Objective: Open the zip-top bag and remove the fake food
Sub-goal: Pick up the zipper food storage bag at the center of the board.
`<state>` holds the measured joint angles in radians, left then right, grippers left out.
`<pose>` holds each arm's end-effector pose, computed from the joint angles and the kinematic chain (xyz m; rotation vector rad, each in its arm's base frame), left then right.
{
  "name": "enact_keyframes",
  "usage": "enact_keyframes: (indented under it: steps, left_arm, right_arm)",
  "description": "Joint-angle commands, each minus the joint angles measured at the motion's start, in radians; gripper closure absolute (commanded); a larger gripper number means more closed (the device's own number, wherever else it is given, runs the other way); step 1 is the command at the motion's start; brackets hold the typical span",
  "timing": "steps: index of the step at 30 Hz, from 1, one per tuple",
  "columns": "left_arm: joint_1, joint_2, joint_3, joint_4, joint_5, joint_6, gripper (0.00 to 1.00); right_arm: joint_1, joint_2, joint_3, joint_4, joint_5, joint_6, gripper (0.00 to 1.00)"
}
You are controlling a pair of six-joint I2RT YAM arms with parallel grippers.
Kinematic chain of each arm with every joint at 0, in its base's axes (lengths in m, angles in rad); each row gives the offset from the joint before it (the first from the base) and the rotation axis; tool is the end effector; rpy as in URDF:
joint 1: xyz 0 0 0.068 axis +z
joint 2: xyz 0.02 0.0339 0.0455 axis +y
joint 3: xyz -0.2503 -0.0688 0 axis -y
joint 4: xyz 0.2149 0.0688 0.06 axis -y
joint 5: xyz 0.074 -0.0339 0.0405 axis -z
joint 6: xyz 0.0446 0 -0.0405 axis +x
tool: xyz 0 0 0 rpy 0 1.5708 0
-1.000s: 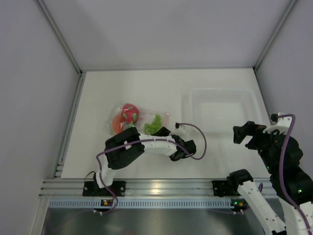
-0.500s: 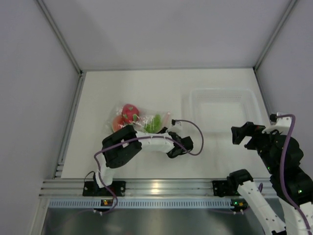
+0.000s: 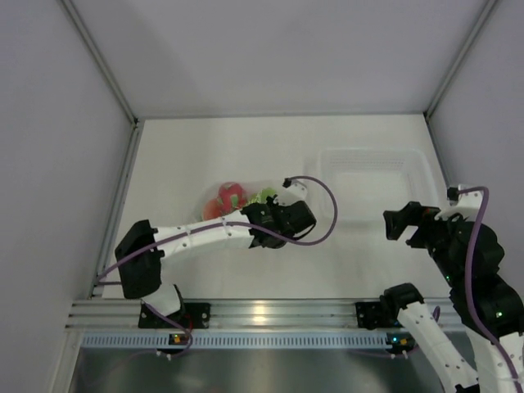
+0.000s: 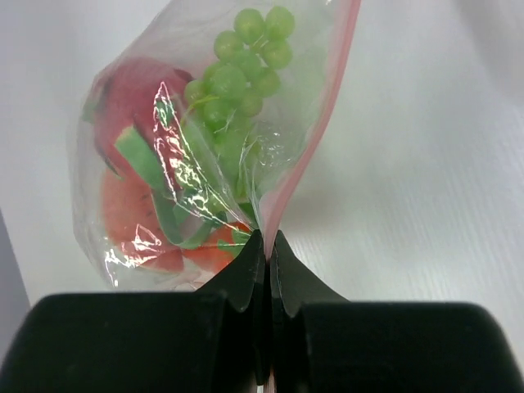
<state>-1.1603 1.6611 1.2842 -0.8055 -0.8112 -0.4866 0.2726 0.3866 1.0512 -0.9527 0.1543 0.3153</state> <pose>0.1510 -0.2660 0.2426 0.5708 2.2117 0.3360 0.0341 0.0024 0.3541 0.1471 1.8579 0.2648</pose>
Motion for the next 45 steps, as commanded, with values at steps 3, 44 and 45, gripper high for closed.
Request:
enact_keyframes:
  steps: [3,44,45]
  left_arm:
    - [0.013,-0.17,0.078,0.054,0.156,0.138,1.0]
    - [0.024,-0.569,0.302,0.072,0.974,0.312,1.0]
    - [0.024,-0.567,0.302,0.075,0.978,0.313,1.0]
  right_arm:
    - [0.004,0.021,-0.008,0.092,-0.045,-0.004,0.01]
    - [0.004,-0.215,-0.307,0.733,-1.078,-0.113,0.29]
    - [0.004,-0.216,-0.319,0.749,-1.085,-0.102,0.33]
